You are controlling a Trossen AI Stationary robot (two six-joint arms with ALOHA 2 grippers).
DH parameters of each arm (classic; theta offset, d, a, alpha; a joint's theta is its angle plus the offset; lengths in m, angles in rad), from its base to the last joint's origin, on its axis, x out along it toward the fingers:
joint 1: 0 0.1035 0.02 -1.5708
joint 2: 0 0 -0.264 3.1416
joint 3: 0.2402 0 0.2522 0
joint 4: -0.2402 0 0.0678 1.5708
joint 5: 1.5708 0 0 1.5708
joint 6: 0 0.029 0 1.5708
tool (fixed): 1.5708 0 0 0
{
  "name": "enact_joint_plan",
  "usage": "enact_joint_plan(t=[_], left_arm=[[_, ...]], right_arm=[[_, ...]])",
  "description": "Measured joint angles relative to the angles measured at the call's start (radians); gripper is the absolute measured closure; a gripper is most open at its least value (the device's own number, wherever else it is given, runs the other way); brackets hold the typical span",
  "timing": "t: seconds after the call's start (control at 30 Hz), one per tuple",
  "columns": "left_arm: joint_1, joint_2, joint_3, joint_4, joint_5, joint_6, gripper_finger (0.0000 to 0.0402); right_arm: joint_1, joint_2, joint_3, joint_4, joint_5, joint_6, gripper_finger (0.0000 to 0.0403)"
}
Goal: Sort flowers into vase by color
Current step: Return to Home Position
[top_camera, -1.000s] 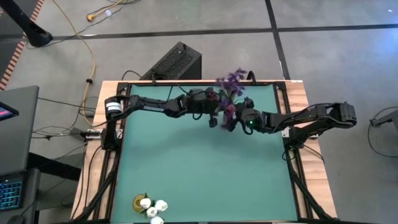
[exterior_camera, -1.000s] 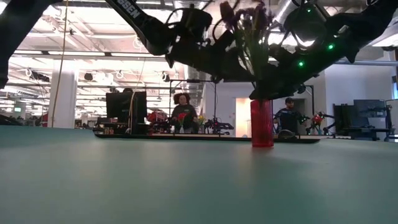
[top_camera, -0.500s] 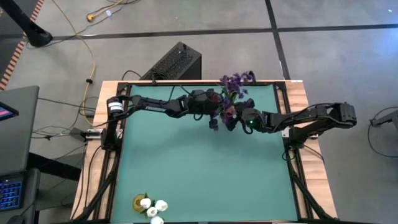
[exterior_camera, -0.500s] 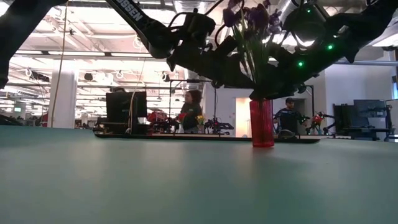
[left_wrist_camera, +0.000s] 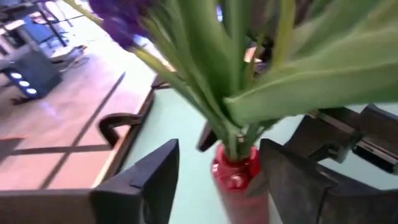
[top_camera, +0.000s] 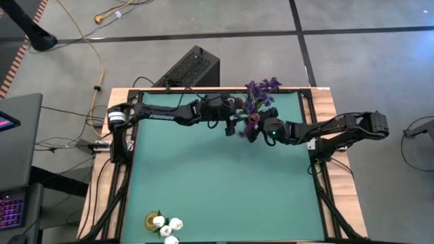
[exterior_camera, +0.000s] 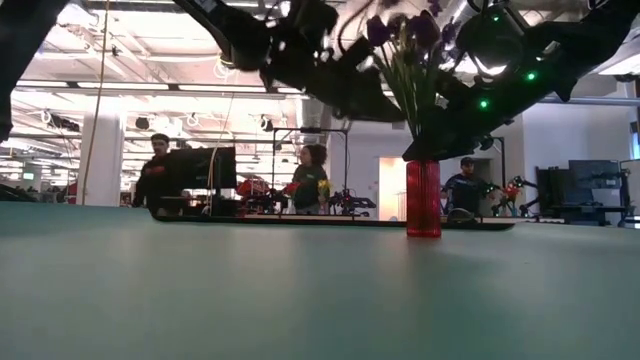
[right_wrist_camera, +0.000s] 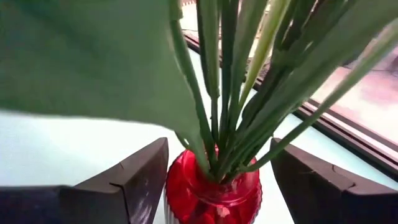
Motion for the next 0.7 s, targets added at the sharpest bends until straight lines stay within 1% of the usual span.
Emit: enact_joint_plan(t=[0.17,0.3,0.43,0.57,0.7], left_arm=[[0.000,-0.079,0.000,-0.156,-0.022,0.029,0.0168],[0.000,-0.145,0.000,-0.306,-0.023,0.047,0.0166],[0.000,-0.201,0.000,-0.419,-0.049,0.046,0.0166],[0.000,-0.246,0.000,-0.459,-0.058,0.045,0.0167],[0.000,-0.262,0.000,-0.475,-0.085,0.046,0.0167]], right_arm=[[0.000,0.000,0.000,0.000,0.005,0.000,0.0097],[0.000,0.000,0.000,-0.006,0.005,-0.001,0.0097],[0.000,-0.007,0.001,-0.022,0.005,-0.013,0.0097],[0.003,-0.028,0.001,-0.043,0.005,-0.028,0.0097],[0.003,-0.072,0.001,-0.079,0.005,-0.028,0.0097]])
